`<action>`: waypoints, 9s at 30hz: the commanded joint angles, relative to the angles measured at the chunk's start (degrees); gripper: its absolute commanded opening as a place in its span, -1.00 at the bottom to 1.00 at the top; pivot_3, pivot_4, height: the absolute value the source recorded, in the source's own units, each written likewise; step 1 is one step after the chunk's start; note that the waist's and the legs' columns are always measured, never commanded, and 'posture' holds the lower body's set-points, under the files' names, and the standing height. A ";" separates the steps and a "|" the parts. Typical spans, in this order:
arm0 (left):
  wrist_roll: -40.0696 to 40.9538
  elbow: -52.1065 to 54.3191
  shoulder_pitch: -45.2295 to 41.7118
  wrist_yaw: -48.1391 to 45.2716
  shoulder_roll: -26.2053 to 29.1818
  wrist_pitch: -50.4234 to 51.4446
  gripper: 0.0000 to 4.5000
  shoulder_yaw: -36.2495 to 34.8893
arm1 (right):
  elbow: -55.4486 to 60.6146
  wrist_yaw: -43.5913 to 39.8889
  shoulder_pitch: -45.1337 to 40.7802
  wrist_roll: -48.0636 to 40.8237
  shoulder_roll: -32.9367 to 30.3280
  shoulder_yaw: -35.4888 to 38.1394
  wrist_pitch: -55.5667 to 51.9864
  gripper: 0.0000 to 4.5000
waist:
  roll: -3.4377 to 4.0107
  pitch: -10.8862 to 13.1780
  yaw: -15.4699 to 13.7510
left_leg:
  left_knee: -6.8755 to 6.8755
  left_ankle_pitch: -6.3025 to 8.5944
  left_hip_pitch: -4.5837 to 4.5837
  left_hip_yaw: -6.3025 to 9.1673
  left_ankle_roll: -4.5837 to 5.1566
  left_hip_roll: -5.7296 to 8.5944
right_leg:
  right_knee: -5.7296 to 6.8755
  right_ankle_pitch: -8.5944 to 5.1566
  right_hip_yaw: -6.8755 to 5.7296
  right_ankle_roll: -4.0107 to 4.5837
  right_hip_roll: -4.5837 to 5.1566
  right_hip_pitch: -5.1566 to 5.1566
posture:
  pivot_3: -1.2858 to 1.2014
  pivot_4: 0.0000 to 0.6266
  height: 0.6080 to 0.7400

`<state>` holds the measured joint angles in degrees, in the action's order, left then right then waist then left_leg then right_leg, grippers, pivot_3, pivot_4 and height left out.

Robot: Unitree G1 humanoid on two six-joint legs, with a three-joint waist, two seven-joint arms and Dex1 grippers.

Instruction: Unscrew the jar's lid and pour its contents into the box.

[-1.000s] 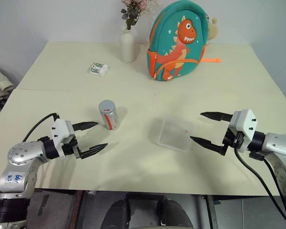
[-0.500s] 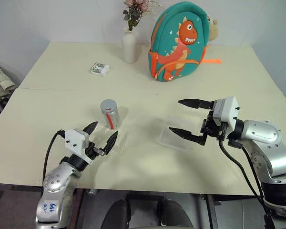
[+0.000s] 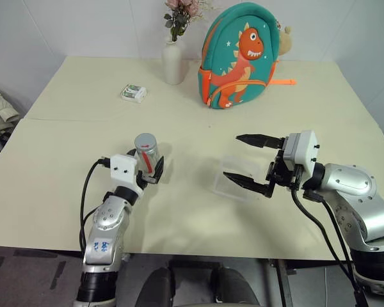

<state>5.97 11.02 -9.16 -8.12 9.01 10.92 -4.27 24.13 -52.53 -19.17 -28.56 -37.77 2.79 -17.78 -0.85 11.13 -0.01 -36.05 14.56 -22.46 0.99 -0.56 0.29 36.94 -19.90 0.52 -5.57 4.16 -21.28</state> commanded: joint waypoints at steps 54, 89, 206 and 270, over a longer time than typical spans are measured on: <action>19.30 -16.28 -27.01 -51.59 13.76 4.99 -0.08 8.14 | 8.62 30.55 -22.46 -15.00 11.76 -7.39 -39.00 1.00 | -0.02 0.02 0.22 | -0.02 -0.03 -0.82 0.13 0.02 0.00 | 0.00 -0.01 -0.01 0.05 0.10 -0.76 | 0.03 -0.52 1.00; 21.74 -13.61 -27.27 -55.55 14.01 7.49 -0.08 7.65 | 3.41 11.73 -20.13 -11.89 8.46 -7.73 -30.61 0.14 | -0.02 0.02 0.28 | -0.03 -0.05 -0.85 -0.03 0.02 0.01 | 0.18 0.00 -0.03 0.04 0.02 -0.94 | 0.03 -0.52 1.00; 22.39 -13.81 -26.58 -57.44 12.69 5.43 -0.08 6.19 | -4.44 3.17 -22.69 -13.67 5.18 -2.17 -26.78 0.99 | -0.03 0.02 0.28 | -0.16 -0.17 -0.88 -0.10 -0.04 -0.01 | 0.56 0.01 0.04 0.05 -0.01 -1.13 | 0.03 -0.52 1.00; 22.82 -12.55 -25.59 -56.43 12.49 5.97 -0.08 5.73 | -9.07 -2.85 -24.31 -12.19 3.55 -4.00 -26.72 0.99 | -0.03 0.02 0.26 | -0.17 -0.17 -0.87 -0.12 -0.04 -0.01 | 0.56 0.01 0.02 0.05 -0.01 -1.13 | 0.03 -0.52 1.00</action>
<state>27.61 -3.38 -35.24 -64.44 21.40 17.53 2.09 13.31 -55.00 -43.57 -39.62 -33.34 -3.17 -44.49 -0.88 11.15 0.25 -36.21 14.39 -23.33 0.87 -0.60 0.29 37.50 -19.89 0.54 -5.52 4.16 -22.41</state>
